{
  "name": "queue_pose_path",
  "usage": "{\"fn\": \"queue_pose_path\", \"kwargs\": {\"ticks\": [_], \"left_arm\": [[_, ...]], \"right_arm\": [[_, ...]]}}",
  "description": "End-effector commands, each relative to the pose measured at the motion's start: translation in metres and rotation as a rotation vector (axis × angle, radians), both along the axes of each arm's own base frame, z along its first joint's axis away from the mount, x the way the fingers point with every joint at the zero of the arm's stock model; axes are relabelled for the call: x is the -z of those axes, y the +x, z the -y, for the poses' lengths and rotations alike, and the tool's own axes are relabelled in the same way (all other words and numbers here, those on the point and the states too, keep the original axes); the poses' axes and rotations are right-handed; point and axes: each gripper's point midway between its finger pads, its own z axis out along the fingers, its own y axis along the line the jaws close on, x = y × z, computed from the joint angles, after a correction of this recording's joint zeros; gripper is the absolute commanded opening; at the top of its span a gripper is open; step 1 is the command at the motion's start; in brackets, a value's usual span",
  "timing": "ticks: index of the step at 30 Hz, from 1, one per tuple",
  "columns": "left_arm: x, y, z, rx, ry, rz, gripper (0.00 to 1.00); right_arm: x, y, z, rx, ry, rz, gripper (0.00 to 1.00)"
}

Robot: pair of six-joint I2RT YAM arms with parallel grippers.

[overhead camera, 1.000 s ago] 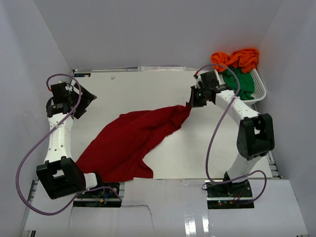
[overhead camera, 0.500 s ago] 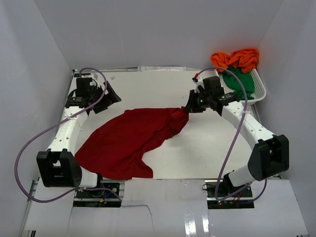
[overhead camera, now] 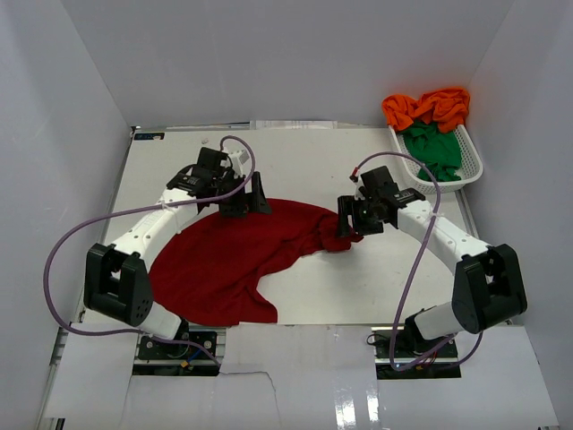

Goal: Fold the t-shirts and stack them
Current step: Flatten out the tshirt

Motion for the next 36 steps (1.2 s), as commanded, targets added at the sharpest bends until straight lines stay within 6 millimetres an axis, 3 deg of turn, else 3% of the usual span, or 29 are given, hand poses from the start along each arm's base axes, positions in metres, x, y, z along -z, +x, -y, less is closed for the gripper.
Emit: {"fn": "queue_pose_path", "kwargs": {"ticks": [1, 9, 17, 23, 30, 36], "left_arm": [[0.002, -0.003, 0.001, 0.017, 0.024, -0.002, 0.98], [0.015, 0.007, -0.005, -0.058, 0.068, -0.047, 0.98], [0.053, 0.002, -0.001, -0.029, 0.083, -0.161, 0.98], [0.075, -0.002, -0.002, -0.029, 0.108, -0.217, 0.98], [0.100, -0.002, -0.014, -0.048, 0.192, -0.262, 0.98], [0.106, 0.004, -0.019, -0.063, 0.236, -0.273, 0.98]], "right_arm": [[-0.017, 0.007, 0.002, -0.019, -0.082, 0.123, 0.77], [-0.013, -0.006, -0.015, -0.122, -0.237, 0.187, 0.77], [-0.040, -0.013, -0.009, -0.124, -0.313, 0.339, 0.75], [-0.018, -0.013, -0.005, -0.162, -0.381, 0.291, 0.72], [0.026, -0.010, -0.021, -0.249, -0.394, 0.207, 0.68], [0.025, 0.004, -0.017, -0.174, -0.437, 0.239, 0.67]]}}
